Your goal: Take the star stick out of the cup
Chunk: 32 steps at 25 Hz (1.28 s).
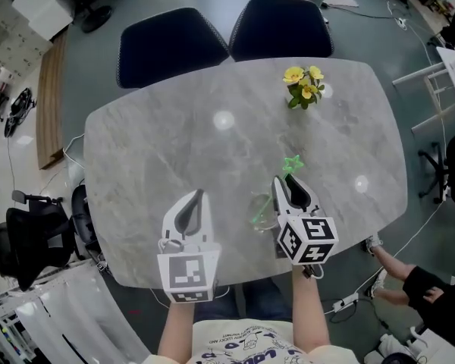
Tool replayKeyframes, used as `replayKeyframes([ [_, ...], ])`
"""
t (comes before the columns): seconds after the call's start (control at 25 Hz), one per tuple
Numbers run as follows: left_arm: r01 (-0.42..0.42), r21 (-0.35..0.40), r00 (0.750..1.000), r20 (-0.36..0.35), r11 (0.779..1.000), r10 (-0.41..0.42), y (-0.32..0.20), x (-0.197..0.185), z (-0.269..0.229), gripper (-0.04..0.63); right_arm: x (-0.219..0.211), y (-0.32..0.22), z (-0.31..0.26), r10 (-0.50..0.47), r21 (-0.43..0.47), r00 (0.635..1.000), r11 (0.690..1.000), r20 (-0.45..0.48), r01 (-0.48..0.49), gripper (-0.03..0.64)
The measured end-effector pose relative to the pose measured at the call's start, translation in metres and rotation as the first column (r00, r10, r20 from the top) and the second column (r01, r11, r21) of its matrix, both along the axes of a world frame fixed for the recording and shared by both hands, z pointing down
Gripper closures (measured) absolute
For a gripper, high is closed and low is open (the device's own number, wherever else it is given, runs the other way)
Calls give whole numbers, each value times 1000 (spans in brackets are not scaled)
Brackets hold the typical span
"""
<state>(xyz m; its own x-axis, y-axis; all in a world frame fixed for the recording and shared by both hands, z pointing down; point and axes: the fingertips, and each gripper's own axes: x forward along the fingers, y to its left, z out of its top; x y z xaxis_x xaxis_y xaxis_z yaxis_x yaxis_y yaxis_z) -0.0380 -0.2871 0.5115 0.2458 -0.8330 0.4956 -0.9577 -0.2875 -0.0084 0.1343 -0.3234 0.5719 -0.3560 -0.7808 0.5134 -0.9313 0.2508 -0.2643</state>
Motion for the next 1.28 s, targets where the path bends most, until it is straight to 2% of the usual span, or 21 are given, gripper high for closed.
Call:
replayKeyframes([
  [0.2, 10, -4, 1000, -5, 1000, -10, 2, -1, 2, 598, 0, 1, 3, -5, -9, 1000, 1000, 2, 5, 568],
  [0.6, 29, 12, 1000, -10, 1000, -29, 4, -7, -6, 597, -5, 2, -17, -19, 36, 999, 999, 45, 18, 591],
  [0.96, 31, 85, 999, -14, 996, -29, 12, -13, -41, 597, -10, 13, -85, -22, 176, 997, 984, 78, 8, 592],
  [1.28, 41, 201, 999, 3, 979, -42, 14, -14, -91, 597, -3, 22, -168, -28, 341, 996, 940, 81, -2, 592],
])
